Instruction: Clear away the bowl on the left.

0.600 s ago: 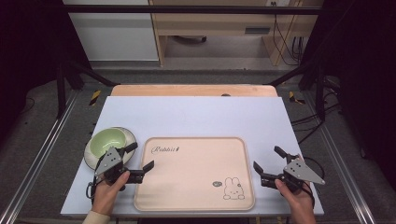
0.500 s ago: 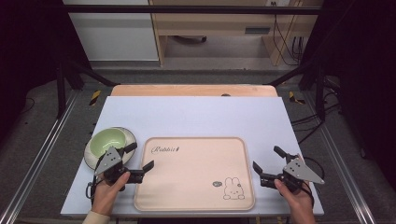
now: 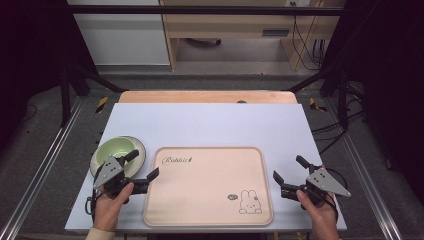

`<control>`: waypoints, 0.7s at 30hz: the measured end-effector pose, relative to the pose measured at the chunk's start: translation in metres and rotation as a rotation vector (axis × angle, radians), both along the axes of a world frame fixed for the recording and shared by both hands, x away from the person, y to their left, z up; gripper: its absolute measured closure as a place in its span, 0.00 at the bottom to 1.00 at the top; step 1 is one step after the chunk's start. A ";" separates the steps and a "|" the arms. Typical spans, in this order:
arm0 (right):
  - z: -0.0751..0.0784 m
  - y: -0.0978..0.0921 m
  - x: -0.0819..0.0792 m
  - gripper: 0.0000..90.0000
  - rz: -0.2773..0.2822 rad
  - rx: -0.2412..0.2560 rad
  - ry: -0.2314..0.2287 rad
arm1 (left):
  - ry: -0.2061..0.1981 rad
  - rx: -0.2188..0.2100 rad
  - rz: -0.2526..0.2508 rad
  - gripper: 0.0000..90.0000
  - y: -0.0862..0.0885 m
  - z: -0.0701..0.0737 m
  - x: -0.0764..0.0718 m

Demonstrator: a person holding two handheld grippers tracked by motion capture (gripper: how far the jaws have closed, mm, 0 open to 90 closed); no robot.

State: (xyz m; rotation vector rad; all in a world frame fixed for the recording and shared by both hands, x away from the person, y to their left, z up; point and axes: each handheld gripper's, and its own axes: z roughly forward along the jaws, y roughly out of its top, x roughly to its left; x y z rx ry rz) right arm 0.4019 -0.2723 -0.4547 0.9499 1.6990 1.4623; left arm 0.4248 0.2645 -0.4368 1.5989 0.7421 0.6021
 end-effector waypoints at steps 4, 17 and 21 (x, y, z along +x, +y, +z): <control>0.000 -0.002 0.000 0.06 -0.010 -0.010 -0.011 | 0.000 -0.027 0.044 0.04 0.011 0.008 -0.001; -0.001 -0.004 0.000 0.06 -0.034 -0.026 -0.013 | -0.040 0.055 0.171 0.05 0.044 0.039 0.003; -0.001 -0.003 0.000 0.06 -0.030 -0.029 -0.009 | -0.037 0.080 0.222 0.05 0.061 0.049 0.015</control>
